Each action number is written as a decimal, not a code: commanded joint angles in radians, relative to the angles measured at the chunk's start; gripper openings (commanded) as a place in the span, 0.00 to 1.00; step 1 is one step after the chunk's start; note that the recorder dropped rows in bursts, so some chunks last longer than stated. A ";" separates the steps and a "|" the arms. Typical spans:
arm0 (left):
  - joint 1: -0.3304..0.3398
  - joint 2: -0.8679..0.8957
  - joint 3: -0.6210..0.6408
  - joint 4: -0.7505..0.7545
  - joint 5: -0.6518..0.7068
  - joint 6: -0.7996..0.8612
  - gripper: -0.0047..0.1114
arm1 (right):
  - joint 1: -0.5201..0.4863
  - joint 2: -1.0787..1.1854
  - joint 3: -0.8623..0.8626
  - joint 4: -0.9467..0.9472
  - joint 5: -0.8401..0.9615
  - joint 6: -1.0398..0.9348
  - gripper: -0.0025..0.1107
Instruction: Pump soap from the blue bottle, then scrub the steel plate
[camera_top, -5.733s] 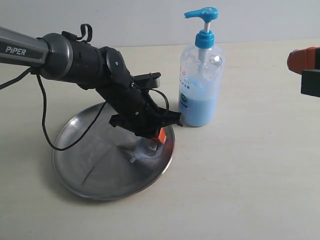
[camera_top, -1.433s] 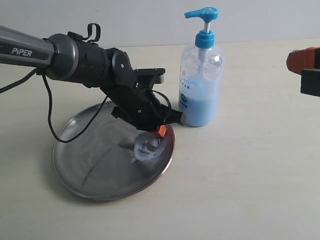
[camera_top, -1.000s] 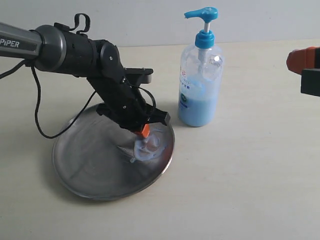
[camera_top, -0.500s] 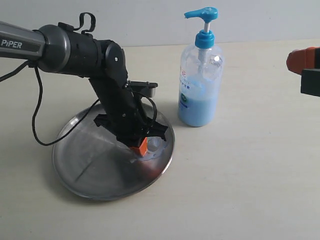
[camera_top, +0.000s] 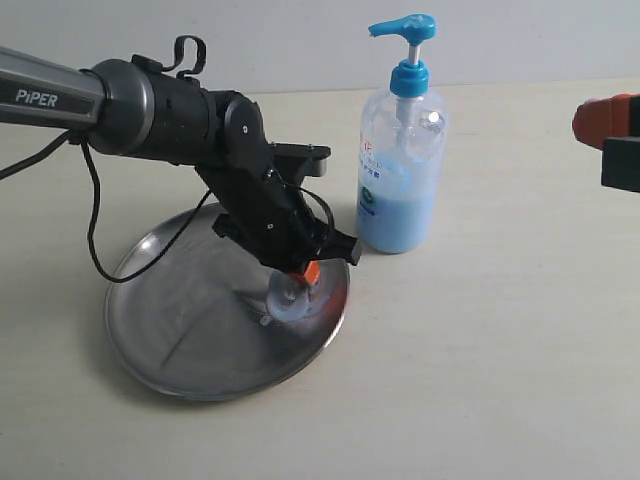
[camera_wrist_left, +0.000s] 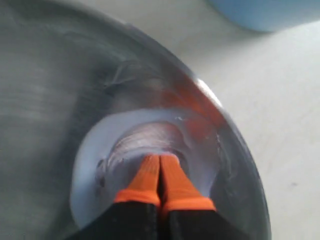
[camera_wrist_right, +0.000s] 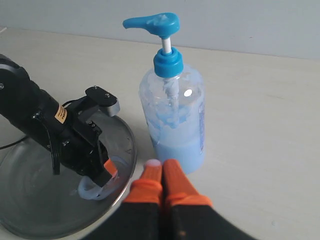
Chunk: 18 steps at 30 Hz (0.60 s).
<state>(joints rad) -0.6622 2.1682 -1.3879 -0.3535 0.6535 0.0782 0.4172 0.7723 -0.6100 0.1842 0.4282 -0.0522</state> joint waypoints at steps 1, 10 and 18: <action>0.013 0.030 0.022 0.061 -0.001 -0.012 0.04 | 0.001 -0.004 0.005 0.003 -0.005 -0.001 0.02; 0.035 -0.054 0.022 0.077 0.006 -0.033 0.04 | 0.001 -0.004 0.005 0.003 -0.005 -0.001 0.02; 0.035 -0.210 0.022 0.108 0.020 -0.033 0.04 | 0.001 -0.004 0.005 -0.003 -0.005 -0.001 0.02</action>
<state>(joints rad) -0.6295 2.0170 -1.3700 -0.2618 0.6582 0.0513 0.4172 0.7723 -0.6100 0.1842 0.4282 -0.0522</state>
